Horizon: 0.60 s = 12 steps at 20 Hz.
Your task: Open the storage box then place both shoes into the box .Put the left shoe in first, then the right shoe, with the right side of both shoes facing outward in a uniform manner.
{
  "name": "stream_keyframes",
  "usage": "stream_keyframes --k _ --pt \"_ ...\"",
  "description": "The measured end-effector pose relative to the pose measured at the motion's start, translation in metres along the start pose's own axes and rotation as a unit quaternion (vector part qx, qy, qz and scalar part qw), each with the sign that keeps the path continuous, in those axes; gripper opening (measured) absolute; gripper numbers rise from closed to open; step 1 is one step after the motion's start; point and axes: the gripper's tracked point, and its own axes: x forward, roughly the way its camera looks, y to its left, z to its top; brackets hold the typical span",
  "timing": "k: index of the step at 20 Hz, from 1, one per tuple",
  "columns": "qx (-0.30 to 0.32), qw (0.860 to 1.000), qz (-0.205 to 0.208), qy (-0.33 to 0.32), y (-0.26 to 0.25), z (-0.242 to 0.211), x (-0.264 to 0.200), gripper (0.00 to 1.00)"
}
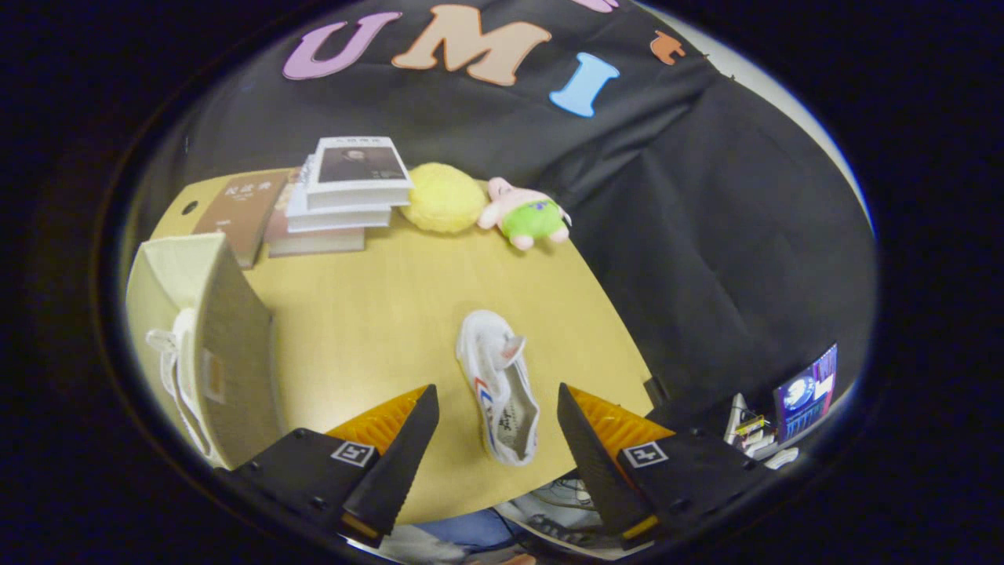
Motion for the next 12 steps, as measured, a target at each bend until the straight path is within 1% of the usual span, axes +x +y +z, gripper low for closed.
stream_keyframes --k 3,6,12 --pt "-0.038 0.997 -0.038 0.056 -0.031 -0.025 0.041 0.98" --pt "-0.061 0.994 -0.023 0.082 -0.029 -0.038 0.075 0.97" --pt "-0.103 0.990 -0.015 0.097 -0.035 -0.042 0.109 0.97"
